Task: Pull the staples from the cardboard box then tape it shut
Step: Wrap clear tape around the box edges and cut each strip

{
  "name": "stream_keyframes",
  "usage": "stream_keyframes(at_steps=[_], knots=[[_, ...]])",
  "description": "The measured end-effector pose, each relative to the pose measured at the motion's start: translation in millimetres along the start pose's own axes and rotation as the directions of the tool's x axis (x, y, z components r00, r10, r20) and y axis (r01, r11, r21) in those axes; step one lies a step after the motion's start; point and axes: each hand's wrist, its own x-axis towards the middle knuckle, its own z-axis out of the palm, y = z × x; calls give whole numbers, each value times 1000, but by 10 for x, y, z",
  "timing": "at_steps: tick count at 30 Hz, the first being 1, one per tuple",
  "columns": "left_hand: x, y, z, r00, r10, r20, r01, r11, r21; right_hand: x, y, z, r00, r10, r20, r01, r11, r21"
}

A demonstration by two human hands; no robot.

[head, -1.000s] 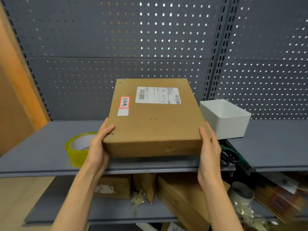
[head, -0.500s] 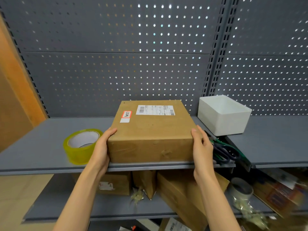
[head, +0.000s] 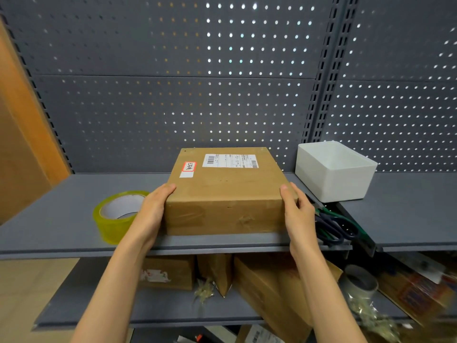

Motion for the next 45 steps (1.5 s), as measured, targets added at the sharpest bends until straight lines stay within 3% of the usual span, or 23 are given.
stream_keyframes(at_steps=[10,17,19,22,28,31,35,38,40,42,45], knots=[[21,-4,10,992,95,-81,-79,981,180,47,-30,1,1000,-28,12,30,987,-161],[-166,65,-141,947,313,-74,-283,920,272,-89,-128,-49,939,-342,23,324,862,-389],[-246,57,-252,894,437,-100,-365,838,406,-155,-123,-31,886,-462,41,430,785,-445],[-331,-32,-406,823,554,-126,-358,678,641,-262,-101,42,768,-634,95,573,613,-543],[-276,-242,-513,876,479,55,-242,339,909,-434,-56,265,553,-778,298,737,290,-611],[-283,-268,-494,883,467,43,-154,201,967,-495,-31,310,521,-776,355,768,246,-592],[-275,-298,-483,896,437,76,-113,60,992,-545,16,318,531,-763,368,771,256,-582],[-266,-228,-504,899,437,35,-87,99,991,-563,42,300,539,-756,371,776,274,-568],[-285,-180,-530,878,479,-14,-94,200,975,-571,44,279,545,-757,360,773,288,-565],[-362,-103,-525,831,539,-141,-103,398,912,-567,23,267,552,-763,337,768,307,-562],[-511,142,-456,761,535,-367,-198,729,655,-569,-57,300,567,-767,302,767,358,-532]])
